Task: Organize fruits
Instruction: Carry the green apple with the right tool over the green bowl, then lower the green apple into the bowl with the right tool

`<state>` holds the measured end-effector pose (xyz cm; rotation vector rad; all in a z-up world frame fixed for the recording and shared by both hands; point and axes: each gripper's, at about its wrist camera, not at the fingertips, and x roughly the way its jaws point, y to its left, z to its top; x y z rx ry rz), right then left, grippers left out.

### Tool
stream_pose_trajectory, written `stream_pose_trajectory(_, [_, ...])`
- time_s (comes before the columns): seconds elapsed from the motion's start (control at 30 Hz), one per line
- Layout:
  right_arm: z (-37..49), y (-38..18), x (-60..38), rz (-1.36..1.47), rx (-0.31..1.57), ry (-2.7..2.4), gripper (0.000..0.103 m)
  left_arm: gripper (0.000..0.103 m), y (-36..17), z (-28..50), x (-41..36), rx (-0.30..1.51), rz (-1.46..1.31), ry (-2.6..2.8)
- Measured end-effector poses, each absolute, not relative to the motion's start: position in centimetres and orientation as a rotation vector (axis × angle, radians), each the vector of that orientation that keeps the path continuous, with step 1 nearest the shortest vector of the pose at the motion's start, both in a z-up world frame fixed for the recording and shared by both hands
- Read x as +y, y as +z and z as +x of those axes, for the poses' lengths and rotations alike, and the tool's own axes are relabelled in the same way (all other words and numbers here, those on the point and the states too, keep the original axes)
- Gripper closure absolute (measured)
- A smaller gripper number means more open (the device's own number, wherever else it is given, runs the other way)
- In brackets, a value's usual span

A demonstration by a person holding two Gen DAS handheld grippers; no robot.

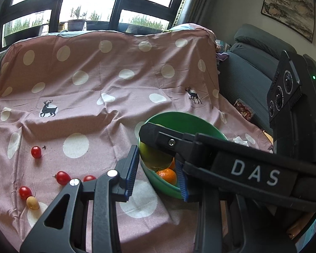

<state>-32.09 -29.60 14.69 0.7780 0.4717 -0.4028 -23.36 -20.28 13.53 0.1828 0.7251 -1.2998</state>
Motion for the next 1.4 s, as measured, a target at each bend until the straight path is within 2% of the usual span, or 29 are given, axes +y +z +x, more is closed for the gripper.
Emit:
stream_pose_trajectory(0.6, [-35.9, 13.4, -32.8, 0.858, 0.438, -0.541, 0.064, 0.069, 12.2, -25.8, -25.1, 0.758, 0.258, -1.407])
stream_pose_trajectory(1.4, [-38.0, 11.1, -35.3, 0.924, 0.484, -0.692, 0.064, 0.069, 9.5, -27.1, -28.8, 0.849, 0.295, -1.503])
